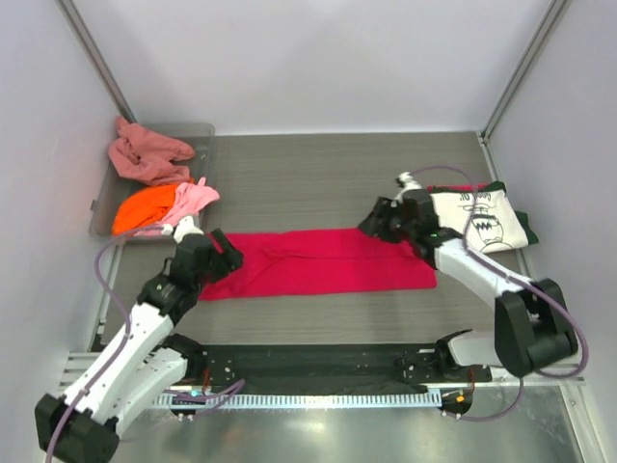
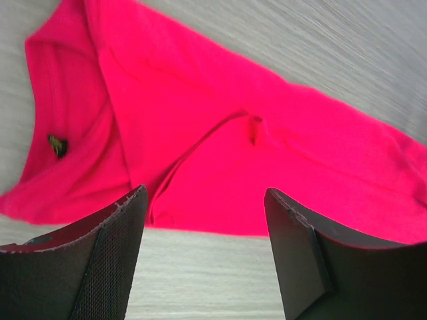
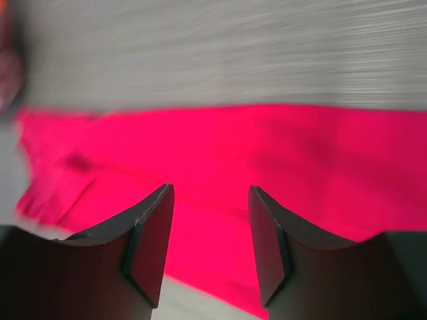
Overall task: Fold and stack the t-shirts
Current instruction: Fold the tshirt
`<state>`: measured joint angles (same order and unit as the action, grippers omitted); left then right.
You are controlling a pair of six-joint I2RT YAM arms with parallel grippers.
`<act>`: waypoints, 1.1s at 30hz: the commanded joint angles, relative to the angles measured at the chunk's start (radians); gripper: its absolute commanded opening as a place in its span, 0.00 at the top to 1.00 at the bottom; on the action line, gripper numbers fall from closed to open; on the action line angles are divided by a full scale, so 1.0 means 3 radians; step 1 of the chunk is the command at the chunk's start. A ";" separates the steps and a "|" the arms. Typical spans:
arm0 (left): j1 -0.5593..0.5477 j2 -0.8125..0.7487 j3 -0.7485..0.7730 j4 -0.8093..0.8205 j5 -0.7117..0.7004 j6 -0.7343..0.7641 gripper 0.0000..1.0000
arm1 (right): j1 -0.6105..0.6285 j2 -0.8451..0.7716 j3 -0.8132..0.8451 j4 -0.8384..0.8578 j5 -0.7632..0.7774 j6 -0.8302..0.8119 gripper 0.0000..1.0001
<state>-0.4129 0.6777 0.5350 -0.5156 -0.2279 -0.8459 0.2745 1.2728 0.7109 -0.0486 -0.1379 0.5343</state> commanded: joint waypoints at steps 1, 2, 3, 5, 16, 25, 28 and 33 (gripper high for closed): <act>0.0026 0.0551 0.0399 0.0133 -0.0171 0.0155 0.28 | 0.0465 0.0363 0.0330 0.0540 -0.0818 0.0085 0.46; 0.0092 0.0665 0.0461 0.0179 -0.0146 0.0171 0.29 | 0.0572 0.0486 0.0487 0.0576 -0.0874 0.0091 0.48; 0.0139 0.0767 0.0502 0.0190 -0.0115 0.0176 0.30 | 0.0776 0.0700 0.0580 0.0622 -0.0895 0.0065 0.52; 0.0357 0.1064 0.0569 0.0256 0.0058 0.0125 0.32 | 0.0930 0.0961 0.0865 0.0653 -0.1012 0.0050 0.56; 0.0783 0.2036 0.0502 0.0788 0.0791 -0.0090 0.43 | 0.1411 0.2368 0.1894 0.1042 -0.1494 0.0081 0.46; 0.0778 0.2527 0.0548 0.0599 0.0510 -0.0192 0.47 | 0.1514 0.2849 0.2202 0.1093 -0.1729 0.0101 0.48; 0.0783 0.2578 0.0599 0.0380 0.0316 -0.0222 0.47 | 0.1545 0.2921 0.2222 0.0950 -0.1734 0.0009 0.49; 0.0778 0.2594 0.0620 0.0261 0.0177 -0.0207 0.48 | 0.1560 0.2901 0.2038 0.0904 -0.1780 -0.0124 0.57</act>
<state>-0.1833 1.4391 0.7212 -0.3641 -0.0883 -0.9112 0.7341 2.1559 1.3354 0.2089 -0.6361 0.5369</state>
